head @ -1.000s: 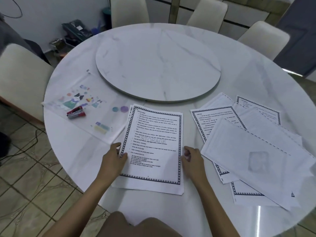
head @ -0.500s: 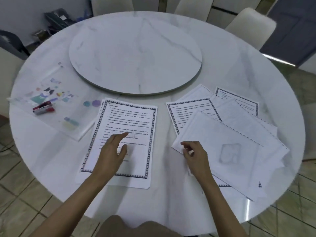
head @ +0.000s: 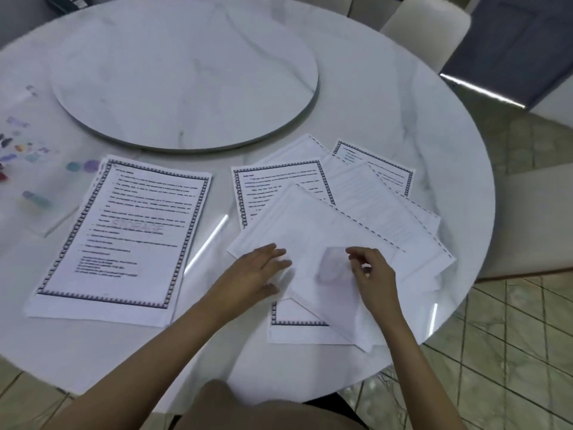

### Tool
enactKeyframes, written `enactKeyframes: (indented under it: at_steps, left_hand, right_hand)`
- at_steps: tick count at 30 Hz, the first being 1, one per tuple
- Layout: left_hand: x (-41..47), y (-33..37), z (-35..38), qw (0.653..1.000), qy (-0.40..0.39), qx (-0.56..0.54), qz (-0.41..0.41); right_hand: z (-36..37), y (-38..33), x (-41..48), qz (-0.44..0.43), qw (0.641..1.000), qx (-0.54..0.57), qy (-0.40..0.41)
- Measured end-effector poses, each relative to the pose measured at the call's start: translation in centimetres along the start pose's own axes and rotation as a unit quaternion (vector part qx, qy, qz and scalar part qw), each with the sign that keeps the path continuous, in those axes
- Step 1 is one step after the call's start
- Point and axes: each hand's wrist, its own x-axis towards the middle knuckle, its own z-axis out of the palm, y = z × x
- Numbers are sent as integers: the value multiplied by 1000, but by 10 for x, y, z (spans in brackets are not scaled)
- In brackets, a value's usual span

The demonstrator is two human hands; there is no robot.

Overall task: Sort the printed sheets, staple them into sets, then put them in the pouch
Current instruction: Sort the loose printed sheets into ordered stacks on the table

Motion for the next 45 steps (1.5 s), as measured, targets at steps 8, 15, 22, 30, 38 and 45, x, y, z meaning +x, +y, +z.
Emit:
enactKeyframes:
  at_steps: [8, 15, 22, 30, 38, 45]
  left_hand:
    - [16, 19, 25, 1000, -7, -3, 30]
    - [20, 22, 21, 996, 53, 43, 58]
    - [60, 53, -26, 989, 128, 53, 55]
    - [109, 82, -82, 949, 278, 73, 126]
    - [81, 89, -107, 865, 491, 75, 71]
    - [54, 65, -54, 902, 341, -187, -189]
  right_hand:
    - [-44, 32, 14, 21, 1000, 9, 6]
    - [-63, 36, 16, 44, 997, 56, 1]
    - [-76, -21, 17, -49, 958, -30, -280]
    - [-90, -47, 35, -146, 978, -81, -124]
    - [-128, -28, 35, -5, 978, 208, 6]
    - [-97, 28, 30, 139, 958, 246, 54]
